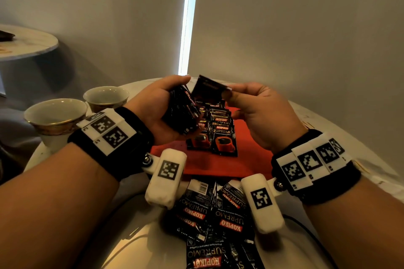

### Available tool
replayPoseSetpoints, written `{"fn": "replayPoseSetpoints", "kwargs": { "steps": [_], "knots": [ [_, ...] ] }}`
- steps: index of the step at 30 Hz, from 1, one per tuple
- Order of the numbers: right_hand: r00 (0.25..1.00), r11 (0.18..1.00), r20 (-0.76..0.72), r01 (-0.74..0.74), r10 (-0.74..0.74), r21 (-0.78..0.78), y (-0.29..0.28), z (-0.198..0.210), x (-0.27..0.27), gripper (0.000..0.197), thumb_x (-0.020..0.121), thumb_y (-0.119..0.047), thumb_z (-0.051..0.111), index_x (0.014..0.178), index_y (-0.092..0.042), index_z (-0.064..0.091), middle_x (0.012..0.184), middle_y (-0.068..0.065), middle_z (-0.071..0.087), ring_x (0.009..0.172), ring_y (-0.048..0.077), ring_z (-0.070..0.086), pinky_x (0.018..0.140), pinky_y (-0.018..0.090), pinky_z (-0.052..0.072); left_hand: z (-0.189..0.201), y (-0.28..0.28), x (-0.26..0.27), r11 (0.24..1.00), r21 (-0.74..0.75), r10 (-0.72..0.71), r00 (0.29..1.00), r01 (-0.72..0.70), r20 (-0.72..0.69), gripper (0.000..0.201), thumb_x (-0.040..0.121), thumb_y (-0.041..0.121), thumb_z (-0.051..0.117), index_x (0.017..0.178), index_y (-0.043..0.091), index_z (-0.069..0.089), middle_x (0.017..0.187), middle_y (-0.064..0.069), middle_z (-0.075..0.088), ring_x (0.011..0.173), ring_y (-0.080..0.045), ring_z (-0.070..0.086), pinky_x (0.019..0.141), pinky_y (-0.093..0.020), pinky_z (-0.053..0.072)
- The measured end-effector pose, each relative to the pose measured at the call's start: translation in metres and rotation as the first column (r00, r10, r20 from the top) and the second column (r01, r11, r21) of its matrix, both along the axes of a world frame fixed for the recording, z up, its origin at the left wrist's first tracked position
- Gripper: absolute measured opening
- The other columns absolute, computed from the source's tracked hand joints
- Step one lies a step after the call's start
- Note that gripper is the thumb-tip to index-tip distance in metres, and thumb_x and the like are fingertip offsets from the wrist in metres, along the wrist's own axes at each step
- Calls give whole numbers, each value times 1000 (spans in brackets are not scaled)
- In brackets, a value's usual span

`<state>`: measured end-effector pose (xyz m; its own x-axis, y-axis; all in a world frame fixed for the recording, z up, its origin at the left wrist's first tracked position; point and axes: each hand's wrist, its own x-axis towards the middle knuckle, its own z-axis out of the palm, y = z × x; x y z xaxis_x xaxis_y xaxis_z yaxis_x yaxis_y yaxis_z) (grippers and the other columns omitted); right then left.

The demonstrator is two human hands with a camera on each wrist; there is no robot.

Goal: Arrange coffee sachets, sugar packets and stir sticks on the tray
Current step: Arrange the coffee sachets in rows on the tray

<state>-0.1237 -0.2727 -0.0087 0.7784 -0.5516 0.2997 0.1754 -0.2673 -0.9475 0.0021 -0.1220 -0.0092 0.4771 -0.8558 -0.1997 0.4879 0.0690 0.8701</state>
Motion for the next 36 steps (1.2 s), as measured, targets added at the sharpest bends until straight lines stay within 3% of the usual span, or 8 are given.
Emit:
{"fn": "replayPoseSetpoints", "kwargs": {
  "steps": [3, 8, 16, 20, 25, 27, 34, 36],
  "knots": [
    [998, 988, 34, 49, -54, 146, -3, 0, 2, 10, 89, -4, 68, 83, -11, 67, 75, 5, 70, 64, 13, 60, 51, 25, 46, 5, 4, 0, 999, 19, 47, 999, -46, -16, 32, 93, 47, 53, 98, 15, 55, 64, -7, 64, 51, -24, 67, 86, -49, 49],
    [996, 969, -73, 67, -51, 237, -7, -5, 3, 11, 91, -1, 65, 85, -10, 61, 67, 3, 65, 53, 12, 56, 47, 27, 40, 9, 8, 2, 999, -6, 33, 999, -33, -25, 32, 95, 45, 52, 97, 13, 52, 62, -8, 63, 49, -26, 66, 80, -57, 51],
    [961, 950, -276, 95, -10, 297, -5, -12, 5, 16, 89, 2, 67, 98, -10, 60, 68, 5, 66, 48, 11, 59, 37, 22, 41, 7, 8, 5, 995, -63, 78, 996, -80, -35, 31, 90, 40, 58, 102, 12, 58, 85, -7, 60, 66, -19, 62, 67, -33, 58],
    [938, 958, -344, 67, 35, 281, -2, -12, 3, 23, 89, 5, 65, 109, -6, 62, 79, 9, 70, 50, 12, 60, 37, 21, 42, 8, 9, 1, 999, -33, 32, 999, -33, -31, 17, 90, 26, 52, 101, 13, 55, 81, -7, 55, 76, -22, 57, 69, -41, 58],
    [923, 960, -383, 63, 48, 272, 3, -13, 2, 23, 90, 9, 62, 107, -6, 63, 86, 13, 70, 50, 13, 61, 36, 20, 43, 9, 11, 3, 999, 53, 2, 999, -4, 47, 22, 89, 25, 52, 108, 13, 56, 85, -8, 59, 90, -28, 61, 81, -55, 54],
    [924, 956, -380, 64, 51, 285, 6, -12, 3, 22, 90, 10, 62, 106, -6, 62, 82, 12, 68, 49, 14, 61, 37, 21, 45, 8, 10, 2, 997, 76, -11, 997, 5, 73, 23, 89, 25, 52, 108, 12, 56, 85, -9, 59, 92, -29, 61, 79, -52, 55],
    [934, 929, -348, 62, 75, 365, 12, -8, 2, 20, 91, 9, 61, 108, -1, 62, 86, 16, 68, 63, 23, 72, 56, 31, 62, 9, 8, 0, 994, 107, -47, 994, 36, 96, 16, 93, 21, 46, 95, 7, 54, 71, -11, 60, 57, -27, 67, 54, -41, 58],
    [930, 929, -356, 55, 86, 367, 14, -9, 3, 19, 92, 6, 62, 110, 0, 62, 91, 18, 67, 70, 27, 73, 63, 34, 62, 9, 8, 1, 992, 120, -49, 992, 34, 118, 17, 94, 21, 46, 95, 7, 55, 67, -11, 63, 56, -27, 68, 53, -41, 58]
  ]
}}
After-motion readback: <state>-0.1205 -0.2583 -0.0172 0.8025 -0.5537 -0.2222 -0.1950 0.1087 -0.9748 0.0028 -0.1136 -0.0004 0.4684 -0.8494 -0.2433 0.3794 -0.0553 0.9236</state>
